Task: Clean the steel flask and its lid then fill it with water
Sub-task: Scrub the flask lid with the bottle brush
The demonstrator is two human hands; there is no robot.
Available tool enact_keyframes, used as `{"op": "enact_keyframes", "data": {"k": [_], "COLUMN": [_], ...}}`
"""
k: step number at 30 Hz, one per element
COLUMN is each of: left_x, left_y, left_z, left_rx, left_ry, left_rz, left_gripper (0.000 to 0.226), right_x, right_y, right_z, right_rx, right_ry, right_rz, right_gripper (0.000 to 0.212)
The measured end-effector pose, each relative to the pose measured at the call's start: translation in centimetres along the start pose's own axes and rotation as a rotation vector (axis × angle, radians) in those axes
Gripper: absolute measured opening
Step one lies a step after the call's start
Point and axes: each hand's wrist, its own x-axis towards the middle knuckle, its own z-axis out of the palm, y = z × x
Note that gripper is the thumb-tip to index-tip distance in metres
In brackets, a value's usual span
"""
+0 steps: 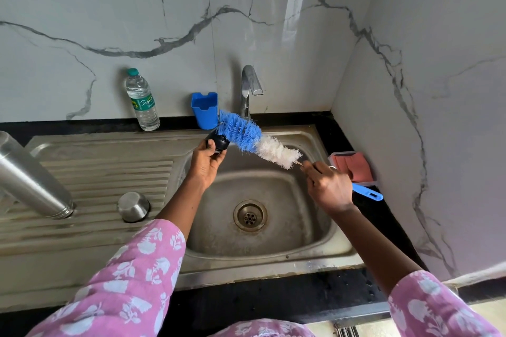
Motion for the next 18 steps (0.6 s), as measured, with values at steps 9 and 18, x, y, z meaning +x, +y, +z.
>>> {"op": "enact_keyframes", "data": {"k": [9, 18], "left_x": [-0.2, 0.1], "left_y": [-0.8, -0.7], "left_z": [0.2, -0.7], "left_rx": [0.086, -0.005], "left_ry": [-0.053, -0.004], "left_rz": [-0.035, -0.028], "left_gripper": [0.029, 0.029], "right_x": [0.6, -0.3], "right_y": [-0.2, 1.1], "right_z": [0.0, 0.0], "right_rx": [-0.049, -0.003], "right_ry": [0.011, 0.006], "right_rz": [-0.002, -0.026], "right_gripper": [0.02, 0.029]}}
